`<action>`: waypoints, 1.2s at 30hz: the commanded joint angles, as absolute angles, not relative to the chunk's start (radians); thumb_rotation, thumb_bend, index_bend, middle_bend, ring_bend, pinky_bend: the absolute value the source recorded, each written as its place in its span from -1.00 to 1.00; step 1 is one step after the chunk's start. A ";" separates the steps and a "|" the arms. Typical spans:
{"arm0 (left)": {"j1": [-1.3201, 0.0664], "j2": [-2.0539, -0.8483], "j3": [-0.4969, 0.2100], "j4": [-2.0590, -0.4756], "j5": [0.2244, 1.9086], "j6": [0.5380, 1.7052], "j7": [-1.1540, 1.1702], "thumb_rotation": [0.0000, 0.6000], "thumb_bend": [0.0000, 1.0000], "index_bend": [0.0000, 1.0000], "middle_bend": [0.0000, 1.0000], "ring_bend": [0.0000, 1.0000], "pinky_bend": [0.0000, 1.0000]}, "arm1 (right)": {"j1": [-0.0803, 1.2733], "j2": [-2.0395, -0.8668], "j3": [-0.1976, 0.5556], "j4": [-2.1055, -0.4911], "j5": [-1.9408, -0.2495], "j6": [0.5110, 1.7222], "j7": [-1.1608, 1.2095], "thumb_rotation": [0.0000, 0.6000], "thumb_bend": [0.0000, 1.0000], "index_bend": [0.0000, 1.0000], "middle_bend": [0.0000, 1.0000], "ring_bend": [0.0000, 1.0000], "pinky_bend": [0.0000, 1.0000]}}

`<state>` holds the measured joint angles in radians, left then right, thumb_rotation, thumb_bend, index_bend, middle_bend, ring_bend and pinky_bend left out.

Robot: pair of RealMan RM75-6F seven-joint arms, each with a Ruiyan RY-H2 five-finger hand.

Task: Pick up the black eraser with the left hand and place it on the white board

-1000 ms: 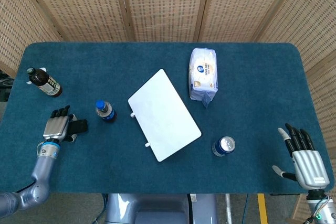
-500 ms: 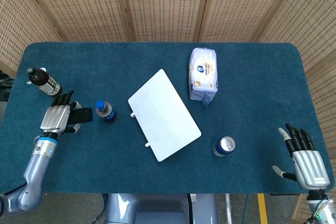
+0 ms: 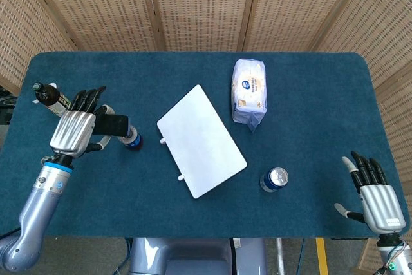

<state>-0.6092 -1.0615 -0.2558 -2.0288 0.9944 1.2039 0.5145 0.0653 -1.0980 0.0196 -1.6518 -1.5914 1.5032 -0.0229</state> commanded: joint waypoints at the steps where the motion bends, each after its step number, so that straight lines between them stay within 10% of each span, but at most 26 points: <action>1: -0.638 -1.065 -0.276 -2.029 0.978 1.191 0.530 1.00 -0.36 -0.21 -1.00 -1.00 -1.00 | 0.065 -1.097 0.019 -1.652 -1.592 1.503 -0.021 1.00 -1.00 -1.00 -1.00 -1.00 -1.00; 36: -0.843 -1.526 -0.217 -1.527 1.339 1.155 0.401 1.00 -0.42 -0.17 -1.00 -1.00 -1.00 | 0.059 -1.062 0.038 -1.640 -1.565 1.516 0.095 1.00 -1.00 -1.00 -1.00 -1.00 -1.00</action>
<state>-0.8397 -1.5195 -0.2213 -1.5348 1.3276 1.1513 0.4092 0.0592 -1.0621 0.0375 -1.6404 -1.5653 1.5152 0.0937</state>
